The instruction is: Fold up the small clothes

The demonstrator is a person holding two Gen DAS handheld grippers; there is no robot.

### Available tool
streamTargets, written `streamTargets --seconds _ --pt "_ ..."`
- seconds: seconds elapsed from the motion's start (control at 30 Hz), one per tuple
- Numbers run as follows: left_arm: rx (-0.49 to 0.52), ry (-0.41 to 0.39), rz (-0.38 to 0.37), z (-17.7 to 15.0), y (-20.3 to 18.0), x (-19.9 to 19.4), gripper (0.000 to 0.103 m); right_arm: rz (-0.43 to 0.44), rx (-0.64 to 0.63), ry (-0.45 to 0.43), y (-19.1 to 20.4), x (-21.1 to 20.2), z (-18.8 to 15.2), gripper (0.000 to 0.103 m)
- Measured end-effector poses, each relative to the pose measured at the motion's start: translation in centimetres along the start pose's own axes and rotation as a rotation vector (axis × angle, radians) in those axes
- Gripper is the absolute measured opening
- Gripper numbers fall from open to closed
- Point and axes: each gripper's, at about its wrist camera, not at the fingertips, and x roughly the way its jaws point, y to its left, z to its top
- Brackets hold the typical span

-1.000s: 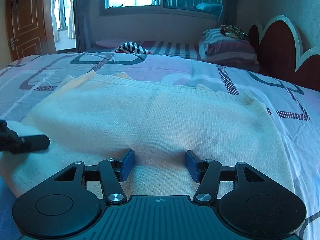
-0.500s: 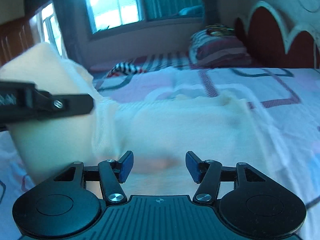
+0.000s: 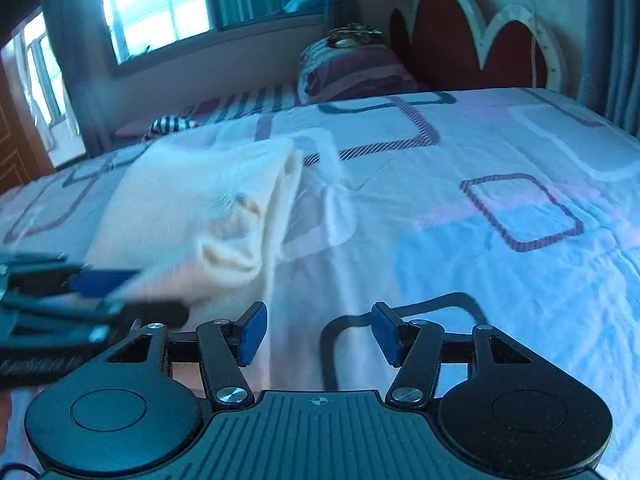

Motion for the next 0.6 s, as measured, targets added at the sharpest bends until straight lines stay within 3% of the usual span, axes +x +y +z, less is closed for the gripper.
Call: streamTargets --seconds 0.1,0.23,0.37,0.53,0.57,0.6 --pt "-0.034 -0.051 -0.014 -0.4 0.8 -3.1 0.065 0.073 0.079 -0.024 -0.8 -1.5 1.1 0.057" --pt "-0.149 -0.098 0.072 0.2 3.9 -4.9 0.069 0.204 0.177 0.002 -0.6 -1.7 2.6 0.057" --pt "-0.22 -0.05 0.168 -0.1 6.8 -3.5 0.06 0.249 0.2 0.073 0.9 0.0 2.7 0.057" --pt "-0.224 0.01 0.191 -1.3 7.2 -1.7 0.057 0.235 0.199 0.134 2.2 1.2 1.1 0.057" --pt "-0.225 0.017 0.191 -1.7 7.1 -1.6 0.057 0.23 0.194 0.137 2.3 1.2 0.8 0.051" --pt "-0.226 0.022 0.191 -1.8 7.1 -1.5 0.057 0.222 0.188 0.131 2.5 1.1 0.7 0.032"
